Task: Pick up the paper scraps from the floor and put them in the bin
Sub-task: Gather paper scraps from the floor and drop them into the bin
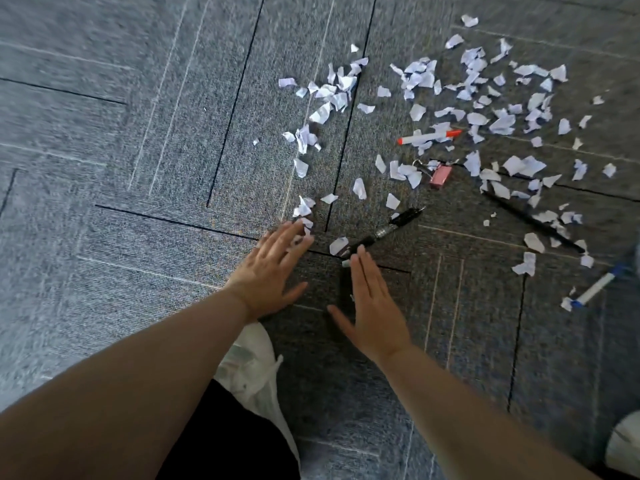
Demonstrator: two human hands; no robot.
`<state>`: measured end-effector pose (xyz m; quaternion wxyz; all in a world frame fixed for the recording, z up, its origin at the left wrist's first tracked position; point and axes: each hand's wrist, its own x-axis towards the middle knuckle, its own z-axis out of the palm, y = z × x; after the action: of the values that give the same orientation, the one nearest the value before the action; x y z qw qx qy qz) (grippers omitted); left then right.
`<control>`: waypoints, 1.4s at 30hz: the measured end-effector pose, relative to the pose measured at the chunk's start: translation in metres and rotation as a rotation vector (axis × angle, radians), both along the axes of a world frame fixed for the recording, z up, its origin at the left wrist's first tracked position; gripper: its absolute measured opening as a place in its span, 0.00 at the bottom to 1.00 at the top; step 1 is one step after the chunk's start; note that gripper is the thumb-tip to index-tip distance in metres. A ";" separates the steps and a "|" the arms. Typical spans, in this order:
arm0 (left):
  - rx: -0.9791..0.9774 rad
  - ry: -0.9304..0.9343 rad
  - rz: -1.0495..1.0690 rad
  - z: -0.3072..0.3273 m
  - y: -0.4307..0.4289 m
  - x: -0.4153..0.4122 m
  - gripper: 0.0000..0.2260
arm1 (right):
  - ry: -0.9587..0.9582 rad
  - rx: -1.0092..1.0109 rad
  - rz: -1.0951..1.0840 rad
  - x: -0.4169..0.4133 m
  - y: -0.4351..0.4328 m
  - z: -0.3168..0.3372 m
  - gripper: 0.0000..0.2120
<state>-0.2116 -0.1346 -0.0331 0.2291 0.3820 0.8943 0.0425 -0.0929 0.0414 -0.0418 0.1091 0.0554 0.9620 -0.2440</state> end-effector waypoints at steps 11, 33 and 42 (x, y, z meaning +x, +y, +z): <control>-0.176 0.018 -0.068 0.001 0.040 -0.039 0.41 | -0.084 0.230 0.077 0.014 0.010 -0.009 0.40; 0.126 0.208 0.294 -0.011 0.031 -0.004 0.14 | 0.322 0.127 0.304 -0.049 0.032 -0.014 0.13; 0.102 0.090 0.369 -0.002 0.030 -0.008 0.12 | 0.322 0.113 0.308 -0.040 0.031 -0.013 0.14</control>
<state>-0.2196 -0.1042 -0.0350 0.1573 0.2242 0.9552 0.1120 -0.1330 0.0719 -0.0552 -0.0132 -0.1257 0.9762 -0.1761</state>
